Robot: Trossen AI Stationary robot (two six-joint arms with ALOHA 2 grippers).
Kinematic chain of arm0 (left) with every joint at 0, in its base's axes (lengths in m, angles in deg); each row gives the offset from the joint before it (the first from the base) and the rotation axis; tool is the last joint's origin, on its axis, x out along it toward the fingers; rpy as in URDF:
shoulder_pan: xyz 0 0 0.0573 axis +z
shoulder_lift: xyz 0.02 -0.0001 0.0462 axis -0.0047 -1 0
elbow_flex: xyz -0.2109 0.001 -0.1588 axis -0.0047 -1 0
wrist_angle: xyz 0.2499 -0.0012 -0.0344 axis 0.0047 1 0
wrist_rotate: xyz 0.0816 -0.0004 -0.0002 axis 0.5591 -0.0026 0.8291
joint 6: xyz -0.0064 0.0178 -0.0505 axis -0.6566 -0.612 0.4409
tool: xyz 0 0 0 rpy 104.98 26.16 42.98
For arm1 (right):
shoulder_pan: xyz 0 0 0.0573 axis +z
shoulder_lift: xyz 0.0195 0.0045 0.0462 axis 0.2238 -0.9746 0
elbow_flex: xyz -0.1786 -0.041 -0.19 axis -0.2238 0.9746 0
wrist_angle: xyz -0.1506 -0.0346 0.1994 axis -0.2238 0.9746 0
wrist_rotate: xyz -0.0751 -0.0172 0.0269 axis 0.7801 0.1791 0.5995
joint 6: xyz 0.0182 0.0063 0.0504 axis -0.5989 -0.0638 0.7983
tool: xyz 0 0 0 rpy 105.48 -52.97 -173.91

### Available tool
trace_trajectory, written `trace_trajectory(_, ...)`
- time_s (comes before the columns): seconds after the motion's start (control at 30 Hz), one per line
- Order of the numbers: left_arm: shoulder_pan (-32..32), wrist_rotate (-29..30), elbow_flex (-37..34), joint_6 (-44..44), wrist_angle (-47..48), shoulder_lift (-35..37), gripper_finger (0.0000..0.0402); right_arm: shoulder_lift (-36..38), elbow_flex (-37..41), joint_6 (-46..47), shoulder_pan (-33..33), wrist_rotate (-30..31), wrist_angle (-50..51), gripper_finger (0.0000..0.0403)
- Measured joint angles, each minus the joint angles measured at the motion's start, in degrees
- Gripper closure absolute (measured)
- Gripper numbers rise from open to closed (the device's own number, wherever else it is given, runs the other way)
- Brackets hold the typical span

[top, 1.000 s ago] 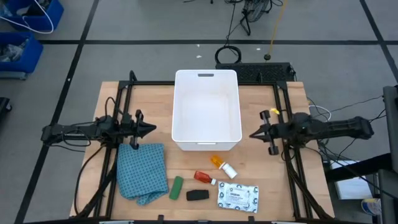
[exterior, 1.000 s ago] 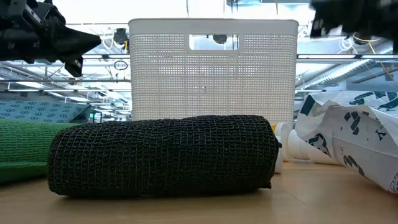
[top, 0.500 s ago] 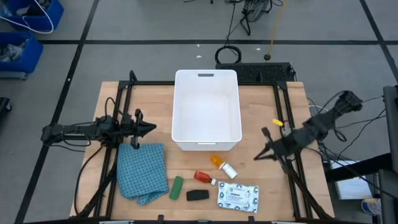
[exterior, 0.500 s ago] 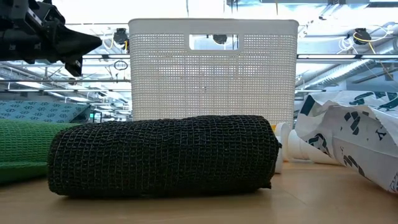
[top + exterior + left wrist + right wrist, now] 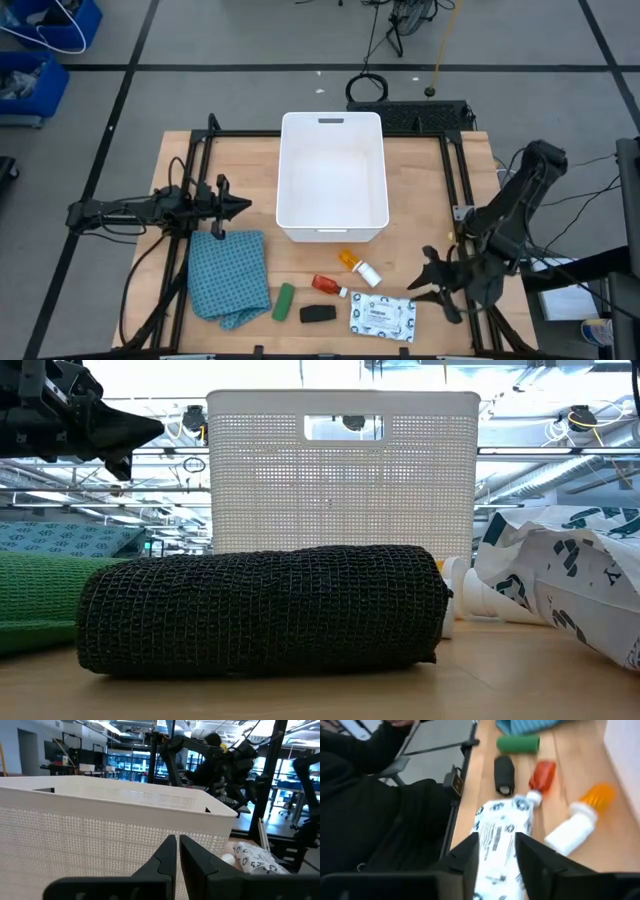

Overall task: Pick & place medical supplies in basket/bin
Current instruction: Put the mailer bag into the white bin

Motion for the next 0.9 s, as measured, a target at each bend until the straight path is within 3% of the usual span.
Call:
trace_trajectory(0.2, 0.0, 0.0, 0.0, 0.0, 1.6, 0.0, 0.0378, -5.9, 0.0, 13.8, 1.8, 0.4, 0.9, 0.0211)
trace_trajectory(0.4, 0.0, 0.0, 0.0, -0.8, 1.6, 0.0, 0.0378, -8.0, 2.3, 27.7, 4.9, 0.8, 1.1, 0.0178)
trace_trajectory(0.63, 0.0, 0.0, 0.0, -5.3, 1.6, 0.0, 0.0378, -10.5, 7.2, 43.7, 9.0, 3.6, -2.9, 0.0171)
trace_trajectory(0.9, 0.0, 0.0, 0.0, -6.0, 1.5, 0.0, 0.0378, -15.7, 11.0, 53.3, 11.6, 3.4, -13.8, 0.0178)
